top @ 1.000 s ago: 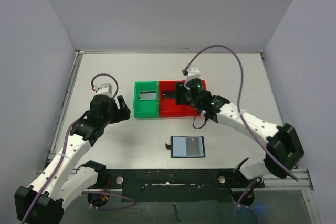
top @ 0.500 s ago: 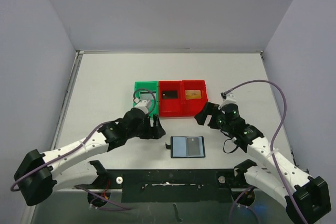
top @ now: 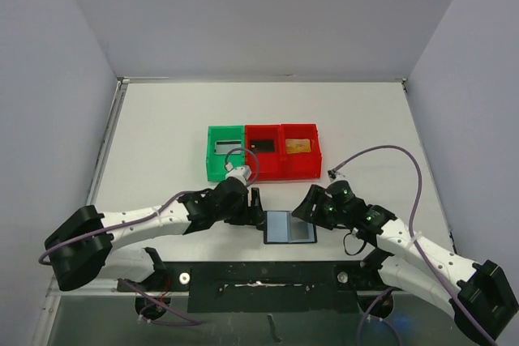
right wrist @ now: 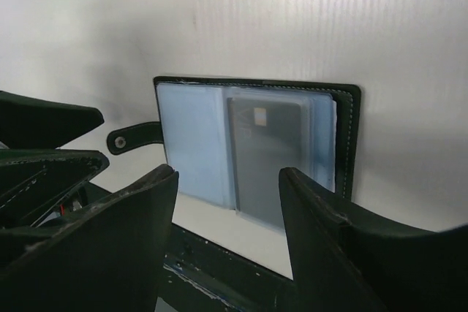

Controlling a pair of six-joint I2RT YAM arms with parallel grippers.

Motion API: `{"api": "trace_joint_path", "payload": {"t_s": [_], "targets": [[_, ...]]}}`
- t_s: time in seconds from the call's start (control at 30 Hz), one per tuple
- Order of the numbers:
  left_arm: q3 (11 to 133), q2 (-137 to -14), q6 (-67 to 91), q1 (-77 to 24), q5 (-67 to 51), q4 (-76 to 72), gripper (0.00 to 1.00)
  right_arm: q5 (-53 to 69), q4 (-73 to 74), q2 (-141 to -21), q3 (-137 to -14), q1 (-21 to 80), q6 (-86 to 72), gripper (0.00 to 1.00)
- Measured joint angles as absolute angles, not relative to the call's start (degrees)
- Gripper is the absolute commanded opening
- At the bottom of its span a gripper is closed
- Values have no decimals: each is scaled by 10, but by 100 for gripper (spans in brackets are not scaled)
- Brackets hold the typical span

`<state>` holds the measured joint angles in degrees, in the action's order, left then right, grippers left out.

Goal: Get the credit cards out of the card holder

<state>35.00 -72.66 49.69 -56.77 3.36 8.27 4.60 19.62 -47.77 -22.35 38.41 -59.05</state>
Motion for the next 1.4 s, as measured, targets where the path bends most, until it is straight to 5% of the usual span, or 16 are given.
{"api": "trace_joint_path", "payload": {"t_s": [0.57,0.77,0.87,1.07,1.4], "targets": [[337,-774,504,-582,21,71,23,38,198,-545,-208,387,-620,48],[337,-797,501,-588,10,70,11,41,193,-553,-208,387,-618,29],[337,-803,499,-589,10,70,9,52,182,-552,-206,387,-618,27],[338,-813,499,-597,8,62,4,86,141,-549,-199,387,-620,28],[339,-815,500,-603,8,57,0,31,246,-516,-253,387,-597,55]]}}
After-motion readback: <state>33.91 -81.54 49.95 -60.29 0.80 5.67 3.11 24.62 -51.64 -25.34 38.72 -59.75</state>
